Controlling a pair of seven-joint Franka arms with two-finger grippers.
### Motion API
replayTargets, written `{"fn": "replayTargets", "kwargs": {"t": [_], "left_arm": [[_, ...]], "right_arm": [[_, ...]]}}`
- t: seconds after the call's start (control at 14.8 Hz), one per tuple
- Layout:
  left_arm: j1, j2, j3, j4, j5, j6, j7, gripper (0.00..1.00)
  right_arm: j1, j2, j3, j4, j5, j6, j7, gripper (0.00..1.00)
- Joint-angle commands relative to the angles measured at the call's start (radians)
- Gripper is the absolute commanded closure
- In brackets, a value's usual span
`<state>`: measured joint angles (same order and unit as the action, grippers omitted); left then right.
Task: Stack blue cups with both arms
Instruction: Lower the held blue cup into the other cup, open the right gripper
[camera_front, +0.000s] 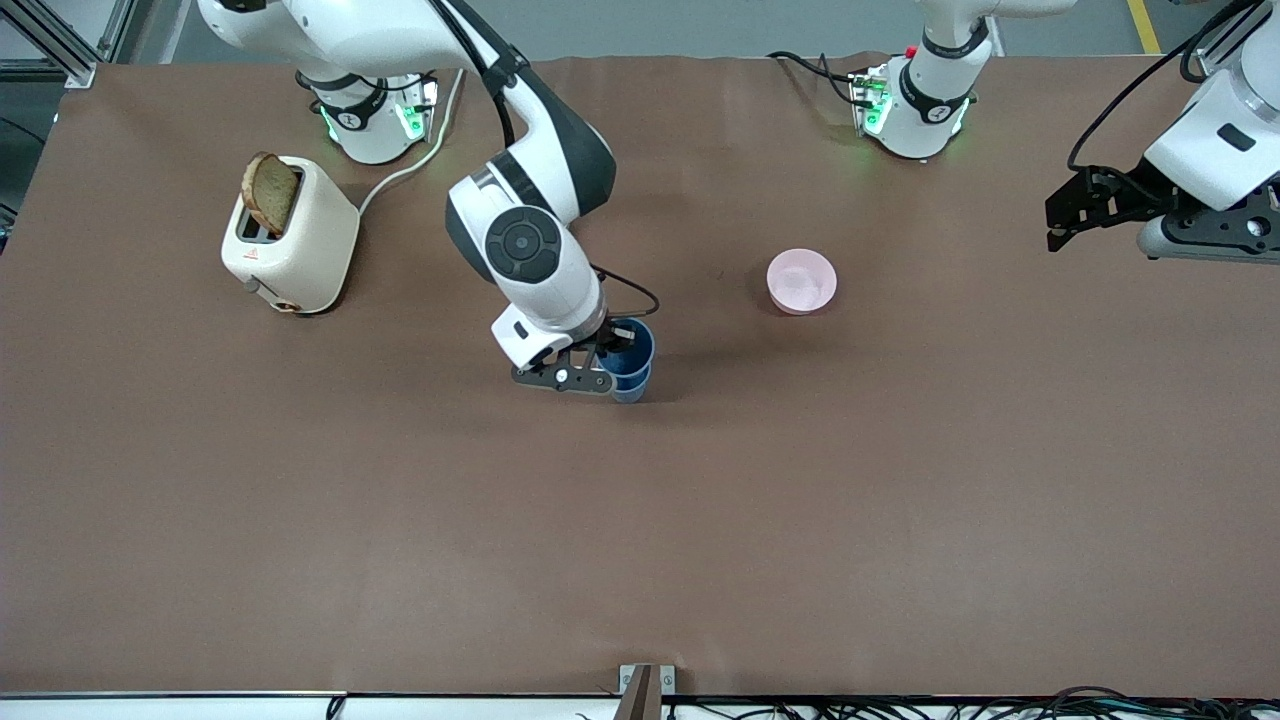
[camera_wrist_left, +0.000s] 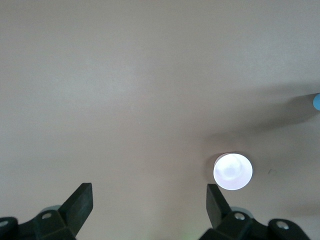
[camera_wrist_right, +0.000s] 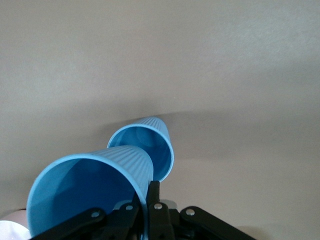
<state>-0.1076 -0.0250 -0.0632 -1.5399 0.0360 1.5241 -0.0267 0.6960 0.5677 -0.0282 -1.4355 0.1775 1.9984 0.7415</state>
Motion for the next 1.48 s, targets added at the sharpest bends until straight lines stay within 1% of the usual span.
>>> {"fn": "replayTargets", "kwargs": {"t": [0.0, 0.54, 0.74, 0.81, 0.88, 0.94, 1.01, 1.08, 1.15, 1.21, 1.42], "left_arm": [[-0.004, -0.064, 0.003, -0.066, -0.015, 0.030, 0.011, 0.00], [-0.014, -0.058, -0.003, -0.052, -0.015, 0.030, 0.013, 0.00], [-0.011, -0.061, 0.000, -0.052, -0.038, 0.022, 0.013, 0.00], [-0.006, -0.062, 0.000, -0.052, -0.038, 0.018, 0.013, 0.00], [-0.004, -0.062, 0.000, -0.051, -0.038, 0.010, 0.011, 0.00], [-0.004, -0.062, 0.002, -0.046, -0.036, 0.007, 0.010, 0.00], [-0.004, -0.061, 0.000, -0.036, -0.036, 0.007, 0.007, 0.00], [-0.009, -0.059, 0.002, -0.025, -0.036, 0.007, -0.001, 0.00], [-0.009, -0.059, 0.002, -0.023, -0.035, 0.007, -0.004, 0.00], [-0.004, -0.058, 0.002, -0.025, -0.036, 0.005, -0.001, 0.00], [-0.009, -0.052, 0.002, -0.023, -0.035, 0.007, -0.012, 0.00]], "right_arm": [[0.013, -0.015, -0.010, -0.032, 0.010, 0.019, 0.006, 0.98], [0.013, 0.004, -0.010, -0.032, 0.008, 0.045, 0.004, 0.97], [0.013, 0.014, -0.010, -0.032, 0.002, 0.048, 0.004, 0.95], [0.013, 0.015, -0.010, -0.034, 0.000, 0.048, 0.004, 0.95], [0.008, 0.015, -0.010, -0.034, -0.001, 0.046, 0.002, 0.92], [0.004, 0.015, -0.010, -0.034, -0.001, 0.046, 0.002, 0.84], [0.000, 0.015, -0.010, -0.032, -0.001, 0.043, -0.001, 0.68], [0.000, 0.015, -0.010, -0.032, -0.001, 0.043, -0.002, 0.41], [0.002, 0.014, -0.012, -0.034, -0.001, 0.042, 0.002, 0.11], [0.003, 0.014, -0.012, -0.032, -0.001, 0.037, 0.004, 0.00], [-0.009, 0.003, -0.019, -0.032, -0.006, 0.020, -0.007, 0.00]]}}
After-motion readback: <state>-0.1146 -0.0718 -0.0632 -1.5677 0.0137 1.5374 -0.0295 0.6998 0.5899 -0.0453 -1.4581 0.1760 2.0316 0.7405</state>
